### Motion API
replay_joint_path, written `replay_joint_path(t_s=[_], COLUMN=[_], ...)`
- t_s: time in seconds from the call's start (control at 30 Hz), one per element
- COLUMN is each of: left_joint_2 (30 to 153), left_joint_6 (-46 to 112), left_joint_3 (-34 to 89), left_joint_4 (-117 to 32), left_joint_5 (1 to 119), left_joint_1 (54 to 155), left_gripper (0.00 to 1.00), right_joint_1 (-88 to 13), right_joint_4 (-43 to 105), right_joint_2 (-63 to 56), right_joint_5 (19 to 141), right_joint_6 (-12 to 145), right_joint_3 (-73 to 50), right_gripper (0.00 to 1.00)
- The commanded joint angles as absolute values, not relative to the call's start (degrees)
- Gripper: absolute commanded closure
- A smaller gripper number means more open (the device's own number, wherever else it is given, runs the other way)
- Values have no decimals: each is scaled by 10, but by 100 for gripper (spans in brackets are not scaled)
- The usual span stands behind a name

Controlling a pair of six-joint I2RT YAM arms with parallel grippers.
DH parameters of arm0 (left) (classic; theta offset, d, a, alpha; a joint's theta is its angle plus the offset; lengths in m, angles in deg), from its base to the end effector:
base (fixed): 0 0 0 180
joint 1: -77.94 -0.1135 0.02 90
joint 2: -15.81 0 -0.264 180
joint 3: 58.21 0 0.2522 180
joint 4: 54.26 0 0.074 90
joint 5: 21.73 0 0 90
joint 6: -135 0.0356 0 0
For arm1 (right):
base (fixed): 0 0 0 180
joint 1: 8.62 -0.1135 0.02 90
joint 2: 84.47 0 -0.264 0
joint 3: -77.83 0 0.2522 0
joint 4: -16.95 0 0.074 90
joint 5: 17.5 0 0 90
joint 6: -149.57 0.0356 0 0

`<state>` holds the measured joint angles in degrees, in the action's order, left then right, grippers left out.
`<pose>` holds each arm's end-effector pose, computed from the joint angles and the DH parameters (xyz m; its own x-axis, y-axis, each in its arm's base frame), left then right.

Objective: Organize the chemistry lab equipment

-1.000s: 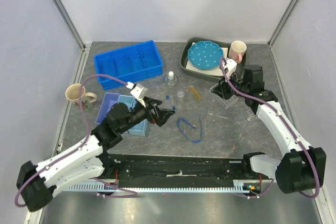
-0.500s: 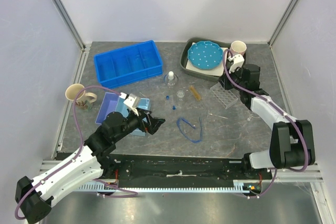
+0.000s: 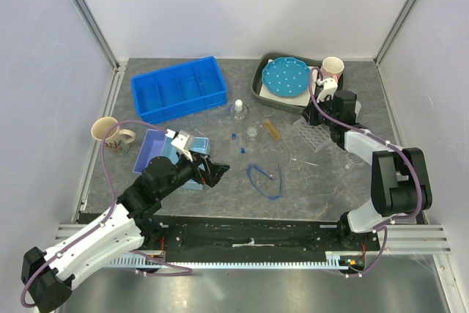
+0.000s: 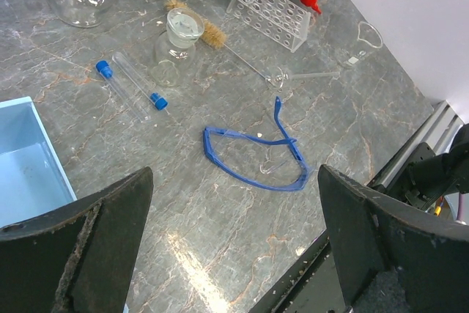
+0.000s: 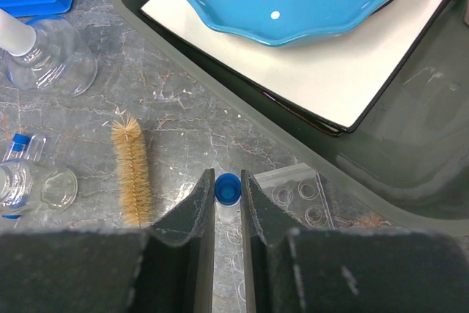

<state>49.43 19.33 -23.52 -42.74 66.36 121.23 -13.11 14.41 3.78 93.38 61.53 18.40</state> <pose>0.1157 -0.1106 0.2445 -0.4262 -0.1933 -0.8837 0.5820 0.6893 -0.4315 0.3271 0.0384 0.2083 -0.4545 -0.0036 -0.8907 -0.3764 0.9071 0.1884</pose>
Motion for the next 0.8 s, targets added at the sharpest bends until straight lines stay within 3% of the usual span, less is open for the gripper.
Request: replay_joint_path(t_s=[0.0, 0.53, 0.77], left_joint_2=[492, 490, 481], left_joint_6=[183, 180, 177], left_joint_3=[-236, -242, -248], left_joint_4=[-428, -429, -428], left_joint_5=[674, 673, 673], left_joint_1=[1209, 1207, 1207], left_gripper=[0, 0, 0], right_joint_1=[-131, -133, -133], right_joint_4=[111, 111, 119], right_joint_2=[48, 70, 66], right_joint_5=[936, 939, 959], right_joint_6=[625, 604, 585], right_joint_3=[166, 171, 176], right_gripper=[89, 86, 80])
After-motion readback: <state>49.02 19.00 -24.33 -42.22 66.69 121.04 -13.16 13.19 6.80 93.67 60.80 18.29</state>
